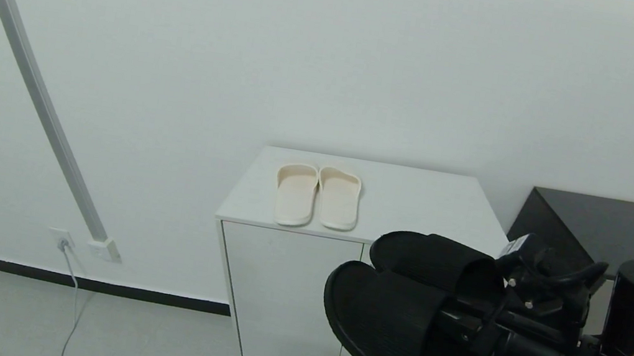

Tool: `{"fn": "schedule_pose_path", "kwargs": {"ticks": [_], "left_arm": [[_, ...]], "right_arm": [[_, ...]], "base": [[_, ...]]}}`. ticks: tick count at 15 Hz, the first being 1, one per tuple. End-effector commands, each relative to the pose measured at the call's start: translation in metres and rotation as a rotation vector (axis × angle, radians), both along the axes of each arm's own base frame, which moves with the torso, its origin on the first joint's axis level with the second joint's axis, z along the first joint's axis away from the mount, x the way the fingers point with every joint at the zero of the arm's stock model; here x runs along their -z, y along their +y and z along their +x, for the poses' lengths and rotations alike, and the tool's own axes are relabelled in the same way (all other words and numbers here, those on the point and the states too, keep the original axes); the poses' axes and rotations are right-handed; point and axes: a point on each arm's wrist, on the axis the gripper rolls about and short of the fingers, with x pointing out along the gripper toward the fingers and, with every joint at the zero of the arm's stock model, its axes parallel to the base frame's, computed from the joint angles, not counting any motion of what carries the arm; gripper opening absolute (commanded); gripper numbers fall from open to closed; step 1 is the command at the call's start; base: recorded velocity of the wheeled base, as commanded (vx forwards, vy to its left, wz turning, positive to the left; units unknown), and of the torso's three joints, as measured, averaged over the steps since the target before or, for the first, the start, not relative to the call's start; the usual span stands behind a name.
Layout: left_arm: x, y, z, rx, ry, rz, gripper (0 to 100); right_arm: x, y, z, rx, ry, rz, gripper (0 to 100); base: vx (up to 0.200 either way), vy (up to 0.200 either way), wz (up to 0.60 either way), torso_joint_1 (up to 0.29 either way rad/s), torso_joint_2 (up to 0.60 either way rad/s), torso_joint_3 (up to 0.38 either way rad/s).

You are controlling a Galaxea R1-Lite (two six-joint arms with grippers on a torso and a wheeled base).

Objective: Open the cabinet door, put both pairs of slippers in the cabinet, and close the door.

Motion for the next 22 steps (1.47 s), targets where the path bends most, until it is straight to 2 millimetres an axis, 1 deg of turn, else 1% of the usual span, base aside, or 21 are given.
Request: {"fn": "schedule_pose_path", "kwargs": {"ticks": [1,3,9,22], "left_arm": [[0.0,0.0,0.0001,0.002,0.002,-0.004,100],[0.0,0.0,0.0001,0.0,0.002,-0.001,100],[0.0,0.0,0.0001,0.0,0.002,0.001,100],[0.0,0.0,0.0001,0.0,0.002,0.001,100]], "right_arm": [[-0.0003,-0.0009,-0.0011,0.0,-0.002,0.001,0],[0.0001,-0.0011,-0.0013,0.0,0.0,0.0,0],[0.0036,-0.0013,-0.0022,-0.003,0.009,-0.01,0],[0.0078,-0.0006,-0.0047,-0.013,0.021,-0.022,0]], "base": [[0.0,0.0,0.0,0.0,0.0,0.0],[0.0,0.0,0.0,-0.038,0.08,0.055],[0.0,0.0,0.0,-0.158,0.37,0.204],[0.0,0.0,0.0,-0.212,0.53,0.316]]}}
